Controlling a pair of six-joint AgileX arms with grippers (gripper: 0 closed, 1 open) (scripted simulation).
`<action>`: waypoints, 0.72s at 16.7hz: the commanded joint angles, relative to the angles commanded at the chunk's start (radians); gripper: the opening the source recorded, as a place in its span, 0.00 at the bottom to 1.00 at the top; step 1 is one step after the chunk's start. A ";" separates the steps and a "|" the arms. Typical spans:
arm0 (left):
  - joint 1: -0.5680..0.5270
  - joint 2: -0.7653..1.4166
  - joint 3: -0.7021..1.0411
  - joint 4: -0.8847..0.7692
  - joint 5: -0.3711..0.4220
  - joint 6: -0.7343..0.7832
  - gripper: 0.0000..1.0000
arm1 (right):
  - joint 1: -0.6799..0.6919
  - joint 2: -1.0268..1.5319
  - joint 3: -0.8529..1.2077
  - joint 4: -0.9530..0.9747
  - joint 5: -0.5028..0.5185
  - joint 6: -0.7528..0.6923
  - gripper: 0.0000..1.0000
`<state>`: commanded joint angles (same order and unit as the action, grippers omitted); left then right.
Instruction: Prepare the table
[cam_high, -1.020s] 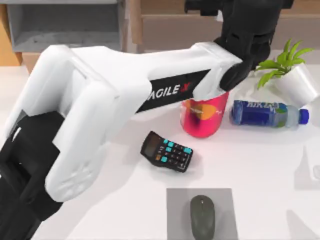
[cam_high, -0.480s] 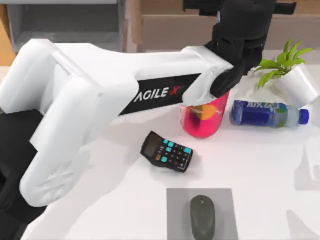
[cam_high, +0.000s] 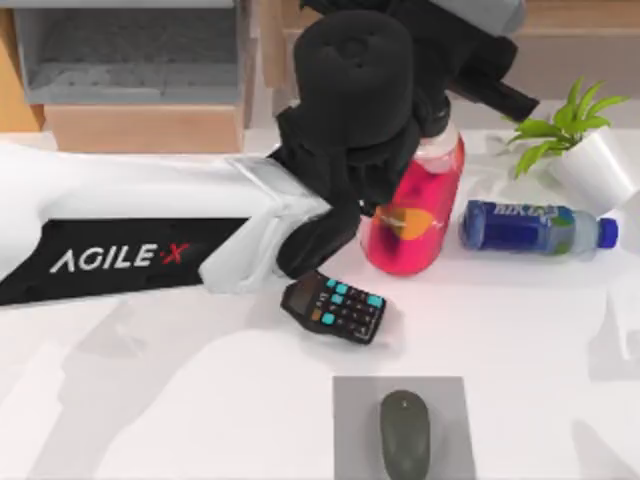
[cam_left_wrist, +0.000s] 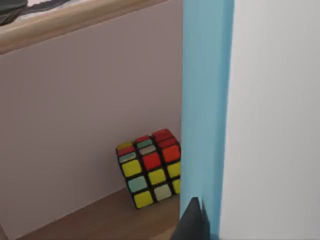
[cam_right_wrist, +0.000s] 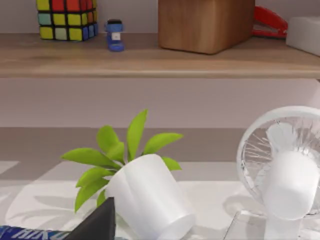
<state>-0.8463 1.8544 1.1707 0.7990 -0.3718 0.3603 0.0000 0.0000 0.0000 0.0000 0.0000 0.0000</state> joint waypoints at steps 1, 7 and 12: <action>0.025 -0.067 -0.081 0.017 0.029 0.069 0.00 | 0.000 0.000 0.000 0.000 0.000 0.000 1.00; 0.241 -0.271 -0.500 -0.012 0.120 0.552 0.00 | 0.000 0.000 0.000 0.000 0.000 0.000 1.00; 0.480 -0.238 -0.584 -0.027 0.140 0.936 0.00 | 0.000 0.000 0.000 0.000 0.000 0.000 1.00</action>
<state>-0.3664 1.6164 0.5872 0.7724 -0.2313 1.2967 0.0000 0.0000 0.0000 0.0000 0.0000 0.0000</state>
